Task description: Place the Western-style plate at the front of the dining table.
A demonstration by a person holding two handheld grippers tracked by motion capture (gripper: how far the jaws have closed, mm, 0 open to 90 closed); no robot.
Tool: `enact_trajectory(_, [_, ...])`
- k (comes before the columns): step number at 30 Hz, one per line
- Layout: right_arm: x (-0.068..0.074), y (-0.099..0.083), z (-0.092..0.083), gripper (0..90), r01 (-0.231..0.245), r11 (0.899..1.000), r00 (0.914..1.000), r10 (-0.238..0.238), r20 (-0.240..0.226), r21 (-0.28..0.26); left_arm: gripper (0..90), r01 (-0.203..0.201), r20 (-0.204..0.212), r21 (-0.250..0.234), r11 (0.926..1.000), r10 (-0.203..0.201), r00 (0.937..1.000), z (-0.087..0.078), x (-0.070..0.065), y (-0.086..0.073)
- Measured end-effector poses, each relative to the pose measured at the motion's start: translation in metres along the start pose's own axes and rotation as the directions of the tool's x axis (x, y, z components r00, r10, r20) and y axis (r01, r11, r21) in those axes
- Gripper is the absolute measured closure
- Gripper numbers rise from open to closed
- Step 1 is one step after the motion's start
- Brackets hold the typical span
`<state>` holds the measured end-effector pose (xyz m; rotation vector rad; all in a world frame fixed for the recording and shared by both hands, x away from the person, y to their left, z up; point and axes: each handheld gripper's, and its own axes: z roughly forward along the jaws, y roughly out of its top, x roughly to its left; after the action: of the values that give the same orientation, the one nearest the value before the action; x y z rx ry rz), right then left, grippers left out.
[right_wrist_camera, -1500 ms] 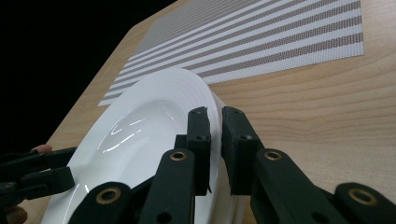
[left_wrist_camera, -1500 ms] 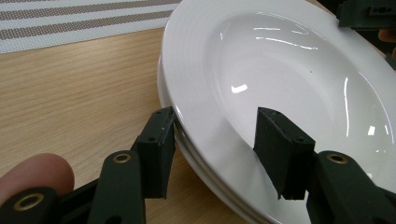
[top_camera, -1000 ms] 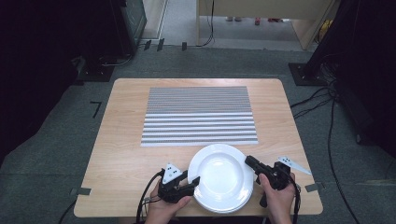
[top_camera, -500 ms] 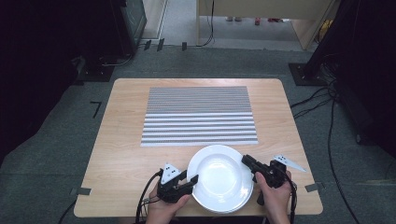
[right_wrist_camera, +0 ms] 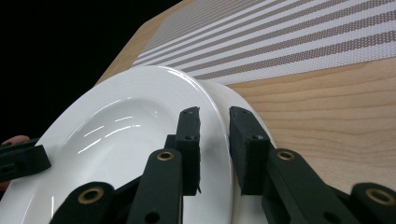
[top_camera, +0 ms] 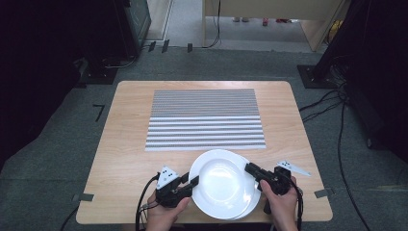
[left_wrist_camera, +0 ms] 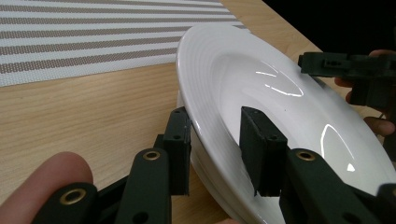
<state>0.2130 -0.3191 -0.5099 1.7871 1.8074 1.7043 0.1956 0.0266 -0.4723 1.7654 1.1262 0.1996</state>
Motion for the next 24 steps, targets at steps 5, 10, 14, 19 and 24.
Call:
enact_trajectory(5, [0.003, -0.001, -0.001, 76.2, 0.011, 0.999, 0.9997, -0.011, -0.02, 0.037, 70.4, 0.034, 0.048, -0.015, 0.9993, -0.033, 0.9983, -0.01, 0.006, 0.005])
enact_trajectory(10, [0.011, -0.003, 0.002, 74.9, 0.063, 0.997, 0.9977, -0.061, -0.031, 0.055, 72.4, 0.042, 0.062, -0.031, 0.9986, -0.04, 0.9972, -0.018, 0.012, 0.008])
enact_trajectory(14, [0.015, -0.004, 0.004, 74.6, 0.085, 0.993, 0.9957, -0.082, -0.042, 0.078, 72.2, 0.078, 0.067, -0.027, 0.9966, -0.076, 0.9948, -0.021, 0.02, 0.01])
enact_trajectory(19, [0.021, -0.004, 0.002, 71.4, 0.076, 0.992, 0.9951, -0.069, -0.07, 0.104, 71.7, 0.112, 0.066, -0.02, 0.9936, -0.11, 0.9917, -0.023, 0.035, 0.011])
enact_trajectory(24, [0.025, -0.003, 0.0, 68.0, 0.071, 0.992, 0.9965, -0.066, -0.051, 0.109, 71.7, 0.124, 0.091, -0.012, 0.9923, -0.122, 0.9884, -0.021, 0.043, 0.01])
